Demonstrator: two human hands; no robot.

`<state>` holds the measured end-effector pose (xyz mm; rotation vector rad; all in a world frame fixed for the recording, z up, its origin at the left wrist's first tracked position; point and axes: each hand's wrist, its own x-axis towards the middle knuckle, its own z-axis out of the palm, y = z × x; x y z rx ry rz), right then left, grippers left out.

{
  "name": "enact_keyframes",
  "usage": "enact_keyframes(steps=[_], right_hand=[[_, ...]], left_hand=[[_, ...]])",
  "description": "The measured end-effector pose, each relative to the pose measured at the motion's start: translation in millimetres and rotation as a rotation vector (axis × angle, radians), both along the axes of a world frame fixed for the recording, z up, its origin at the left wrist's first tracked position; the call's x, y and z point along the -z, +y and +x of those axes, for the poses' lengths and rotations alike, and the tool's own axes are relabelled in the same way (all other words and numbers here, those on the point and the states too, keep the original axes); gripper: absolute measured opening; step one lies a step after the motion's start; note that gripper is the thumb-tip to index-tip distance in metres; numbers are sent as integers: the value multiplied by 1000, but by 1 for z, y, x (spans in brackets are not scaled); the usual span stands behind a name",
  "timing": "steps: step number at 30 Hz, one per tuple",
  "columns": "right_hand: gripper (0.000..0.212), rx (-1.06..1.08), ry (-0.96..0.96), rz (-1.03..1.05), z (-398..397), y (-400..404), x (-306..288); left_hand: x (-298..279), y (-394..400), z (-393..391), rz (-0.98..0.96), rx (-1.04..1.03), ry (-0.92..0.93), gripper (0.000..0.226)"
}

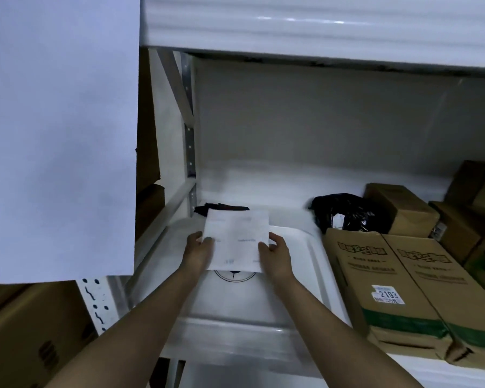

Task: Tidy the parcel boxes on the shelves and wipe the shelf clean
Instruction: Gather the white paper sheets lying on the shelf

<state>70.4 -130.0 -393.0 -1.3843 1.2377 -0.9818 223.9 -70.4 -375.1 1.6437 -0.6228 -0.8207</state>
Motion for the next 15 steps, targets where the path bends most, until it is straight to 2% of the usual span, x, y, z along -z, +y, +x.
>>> enact_keyframes(steps=[2,5,9,12,15], right_hand=[[33,33,37,51,6,-10,11],[28,19,151,96,7,-14,15],[39,-4,349,91,6,-28,15],[41,-46,421,53,6,-41,15],[41,-86,477,31,5,-48,16]], left_hand=[[9,-4,7,54,52,-7,53],[24,-6,14,71,151,-102,65],[28,-14,18,72,189,-320,44],[28,-21,18,73,190,-430,45],[32,-27,21,110,187,-438,49]])
